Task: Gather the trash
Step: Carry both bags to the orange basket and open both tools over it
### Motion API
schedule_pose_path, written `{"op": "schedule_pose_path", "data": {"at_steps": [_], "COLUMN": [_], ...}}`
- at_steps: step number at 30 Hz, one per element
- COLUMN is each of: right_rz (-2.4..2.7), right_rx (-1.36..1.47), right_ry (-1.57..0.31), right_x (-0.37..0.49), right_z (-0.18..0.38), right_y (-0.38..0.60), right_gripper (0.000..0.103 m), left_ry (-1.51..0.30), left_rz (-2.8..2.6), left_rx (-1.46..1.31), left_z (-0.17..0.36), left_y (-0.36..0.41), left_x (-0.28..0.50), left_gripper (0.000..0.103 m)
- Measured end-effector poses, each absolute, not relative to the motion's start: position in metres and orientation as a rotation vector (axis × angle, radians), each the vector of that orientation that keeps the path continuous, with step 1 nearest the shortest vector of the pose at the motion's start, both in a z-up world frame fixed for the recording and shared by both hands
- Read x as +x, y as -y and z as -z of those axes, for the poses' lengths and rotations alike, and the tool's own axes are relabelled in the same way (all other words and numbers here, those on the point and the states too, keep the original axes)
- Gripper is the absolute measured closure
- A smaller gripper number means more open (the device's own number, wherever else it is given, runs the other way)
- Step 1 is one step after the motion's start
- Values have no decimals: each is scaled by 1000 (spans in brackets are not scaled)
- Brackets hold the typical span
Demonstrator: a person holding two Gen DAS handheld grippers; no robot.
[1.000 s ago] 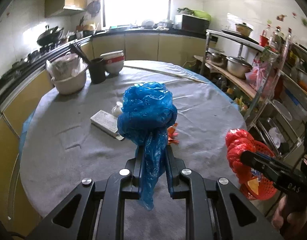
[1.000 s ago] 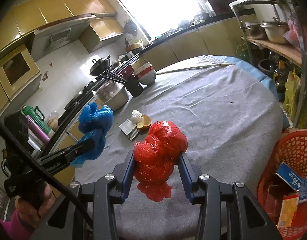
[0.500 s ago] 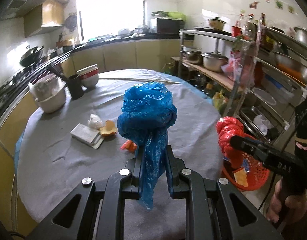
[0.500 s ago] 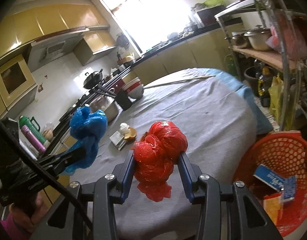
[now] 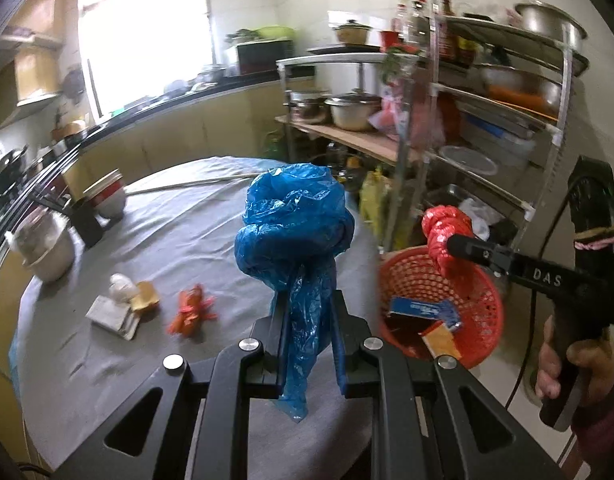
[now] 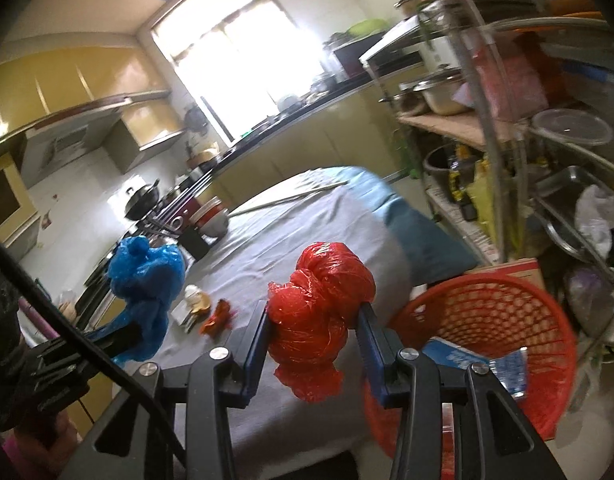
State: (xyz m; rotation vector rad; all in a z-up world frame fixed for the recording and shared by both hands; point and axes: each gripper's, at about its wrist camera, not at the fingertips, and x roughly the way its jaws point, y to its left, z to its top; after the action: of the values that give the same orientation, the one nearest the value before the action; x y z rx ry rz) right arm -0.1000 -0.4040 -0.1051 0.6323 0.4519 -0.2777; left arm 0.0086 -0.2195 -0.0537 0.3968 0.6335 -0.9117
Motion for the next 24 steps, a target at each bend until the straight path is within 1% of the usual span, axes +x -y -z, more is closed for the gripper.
{"op": "schedule_pose_path", "data": {"at_steps": [9,16,24], "right_rz": [398,466,507], "right_rx": [670,719,782], "right_ry": [-412,-416,-451], "right_x": [-146,-178,-191], "right_z": [105,119,144], "right_y": [444,463,478], "right_gripper": [58,58,57], "left_ry": [-613,-638,-749], "left_rz": [1039,1134,1222], "left_rx": [454,488,542], "left_z": [53,63,94], "left_y": [266,301,336], "left_x": [-15,-32,-46], "left_gripper": [83,83,83]}}
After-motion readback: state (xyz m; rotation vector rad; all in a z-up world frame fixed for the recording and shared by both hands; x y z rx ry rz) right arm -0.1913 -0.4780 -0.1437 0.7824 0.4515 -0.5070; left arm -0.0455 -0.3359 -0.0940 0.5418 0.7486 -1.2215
